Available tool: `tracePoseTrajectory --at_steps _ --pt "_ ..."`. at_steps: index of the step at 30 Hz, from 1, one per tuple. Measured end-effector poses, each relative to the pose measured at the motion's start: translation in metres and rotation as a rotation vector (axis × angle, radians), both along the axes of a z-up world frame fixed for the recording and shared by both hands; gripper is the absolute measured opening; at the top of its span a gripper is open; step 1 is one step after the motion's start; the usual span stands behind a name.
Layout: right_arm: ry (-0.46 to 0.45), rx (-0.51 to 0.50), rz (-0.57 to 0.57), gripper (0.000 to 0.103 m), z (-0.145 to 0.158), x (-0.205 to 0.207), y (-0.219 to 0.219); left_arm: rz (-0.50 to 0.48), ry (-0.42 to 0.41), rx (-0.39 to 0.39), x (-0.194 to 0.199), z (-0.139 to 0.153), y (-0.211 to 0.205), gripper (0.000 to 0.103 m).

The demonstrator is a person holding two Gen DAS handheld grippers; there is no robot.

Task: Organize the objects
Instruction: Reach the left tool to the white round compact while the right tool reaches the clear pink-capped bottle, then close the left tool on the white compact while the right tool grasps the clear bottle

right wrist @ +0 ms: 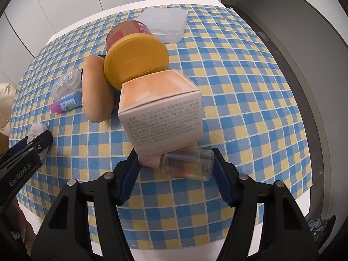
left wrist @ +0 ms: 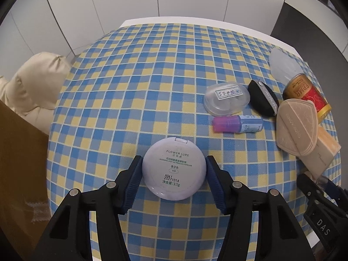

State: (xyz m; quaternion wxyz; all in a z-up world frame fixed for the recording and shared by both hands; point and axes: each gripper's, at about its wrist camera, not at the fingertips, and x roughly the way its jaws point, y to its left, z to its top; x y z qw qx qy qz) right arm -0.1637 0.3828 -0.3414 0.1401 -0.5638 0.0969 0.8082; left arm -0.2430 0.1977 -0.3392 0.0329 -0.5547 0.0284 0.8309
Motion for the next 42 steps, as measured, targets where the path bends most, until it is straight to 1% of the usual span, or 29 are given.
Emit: tracePoseTrajectory --at_steps 2,10,16,21,24,27,29,34,38,42 --pt "-0.003 -0.001 0.003 0.066 -0.003 -0.015 0.012 0.002 -0.001 0.002 0.001 -0.001 0.001 0.057" --pt "0.009 0.012 0.019 0.066 0.0 -0.02 0.012 0.015 0.002 -0.027 0.006 0.0 -0.006 0.057" --pt "0.029 0.025 0.059 0.066 0.011 -0.017 0.0 0.032 -0.009 -0.009 0.005 0.001 -0.008 0.057" --pt "0.028 0.011 0.058 0.066 0.019 -0.018 0.0 0.024 -0.004 -0.002 0.012 0.01 -0.009 0.057" --pt "0.047 0.014 0.064 0.066 0.032 -0.016 -0.003 0.009 0.012 -0.024 0.017 0.018 -0.005 0.058" --pt "0.061 0.023 0.079 0.066 0.044 -0.015 -0.01 0.007 0.008 -0.033 0.019 0.028 -0.004 0.057" --pt "0.061 0.032 0.089 0.066 0.051 -0.014 -0.015 0.016 0.012 -0.041 0.021 0.039 -0.006 0.058" --pt "0.062 0.031 0.095 0.066 0.065 -0.015 -0.019 0.016 0.053 -0.05 0.021 0.068 -0.011 0.058" --pt "0.063 0.034 0.09 0.066 0.079 -0.018 -0.021 0.024 0.048 -0.056 0.016 0.084 -0.015 0.058" --pt "0.08 0.042 0.093 0.066 0.103 -0.022 -0.024 0.016 0.049 -0.067 0.012 0.102 -0.016 0.058"
